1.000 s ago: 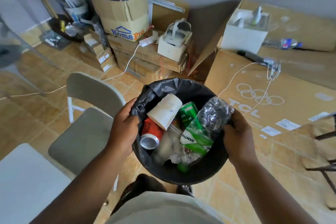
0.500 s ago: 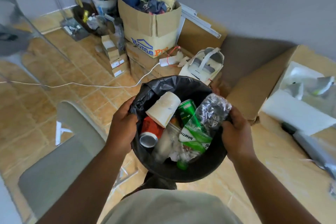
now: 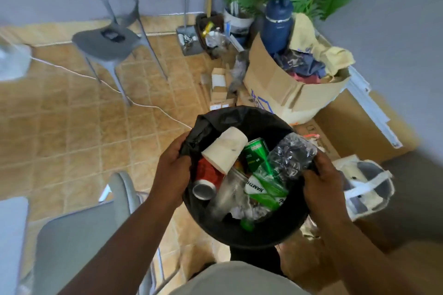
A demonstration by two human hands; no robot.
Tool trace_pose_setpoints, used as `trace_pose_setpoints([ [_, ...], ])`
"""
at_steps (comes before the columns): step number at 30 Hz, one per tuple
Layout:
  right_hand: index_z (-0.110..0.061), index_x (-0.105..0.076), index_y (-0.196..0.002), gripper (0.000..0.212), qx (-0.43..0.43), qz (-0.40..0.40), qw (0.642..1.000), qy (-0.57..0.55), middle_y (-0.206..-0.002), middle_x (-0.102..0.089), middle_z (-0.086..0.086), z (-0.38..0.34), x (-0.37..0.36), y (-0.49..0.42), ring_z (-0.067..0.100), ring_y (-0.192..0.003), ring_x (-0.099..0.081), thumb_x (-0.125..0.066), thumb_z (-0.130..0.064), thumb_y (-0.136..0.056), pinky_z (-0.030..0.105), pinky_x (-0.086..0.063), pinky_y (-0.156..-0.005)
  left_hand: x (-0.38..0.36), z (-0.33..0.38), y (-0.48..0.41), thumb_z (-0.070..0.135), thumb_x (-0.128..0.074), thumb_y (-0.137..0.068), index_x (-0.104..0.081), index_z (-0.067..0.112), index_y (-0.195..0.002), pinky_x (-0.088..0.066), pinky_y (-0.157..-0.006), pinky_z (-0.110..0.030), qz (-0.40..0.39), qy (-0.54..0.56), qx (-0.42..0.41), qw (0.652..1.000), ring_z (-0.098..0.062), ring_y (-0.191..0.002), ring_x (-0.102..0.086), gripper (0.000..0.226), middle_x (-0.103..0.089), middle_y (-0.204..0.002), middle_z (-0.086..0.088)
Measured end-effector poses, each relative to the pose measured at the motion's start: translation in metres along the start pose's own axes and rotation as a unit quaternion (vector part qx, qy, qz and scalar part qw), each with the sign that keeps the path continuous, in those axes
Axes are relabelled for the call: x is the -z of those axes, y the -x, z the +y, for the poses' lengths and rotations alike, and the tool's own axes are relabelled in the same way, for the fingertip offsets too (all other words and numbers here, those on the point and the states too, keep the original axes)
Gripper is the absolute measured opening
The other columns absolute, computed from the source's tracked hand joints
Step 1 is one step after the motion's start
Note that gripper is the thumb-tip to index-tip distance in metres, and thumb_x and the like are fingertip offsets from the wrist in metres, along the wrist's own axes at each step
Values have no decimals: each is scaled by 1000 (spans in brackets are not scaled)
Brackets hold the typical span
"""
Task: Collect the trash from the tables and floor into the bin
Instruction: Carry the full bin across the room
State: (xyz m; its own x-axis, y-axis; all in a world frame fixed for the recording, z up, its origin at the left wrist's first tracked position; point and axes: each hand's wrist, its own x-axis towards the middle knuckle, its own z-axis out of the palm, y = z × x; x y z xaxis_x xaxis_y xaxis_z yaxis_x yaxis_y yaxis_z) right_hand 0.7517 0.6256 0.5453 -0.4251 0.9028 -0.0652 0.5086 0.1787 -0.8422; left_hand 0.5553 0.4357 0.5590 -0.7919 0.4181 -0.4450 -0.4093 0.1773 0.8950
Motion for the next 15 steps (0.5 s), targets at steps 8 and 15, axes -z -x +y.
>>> trace_pose_setpoints([
  [8, -28, -58, -134, 59, 83, -202, 975, -24, -130, -63, -5, -81, -109, -165, 17, -122, -56, -47, 6, -86, 35, -44, -102, 14, 50, -83, -15, -38, -77, -69, 34, -114, -59, -87, -44, 211, 60, -9, 976, -15, -92, -72, 69, -76, -104, 4],
  [15, -27, -55, -136, 55, 164, -344, 925, -2, -134, -61, -3, -171, -239, -242, 18, -125, -54, -46, 1, -91, 37, -45, -104, 64, 89, -146, -21, -33, -76, -69, 28, -109, -59, -62, -22, 358, 156, -29, 920, -4, -74, -73, 69, -76, -91, 8],
])
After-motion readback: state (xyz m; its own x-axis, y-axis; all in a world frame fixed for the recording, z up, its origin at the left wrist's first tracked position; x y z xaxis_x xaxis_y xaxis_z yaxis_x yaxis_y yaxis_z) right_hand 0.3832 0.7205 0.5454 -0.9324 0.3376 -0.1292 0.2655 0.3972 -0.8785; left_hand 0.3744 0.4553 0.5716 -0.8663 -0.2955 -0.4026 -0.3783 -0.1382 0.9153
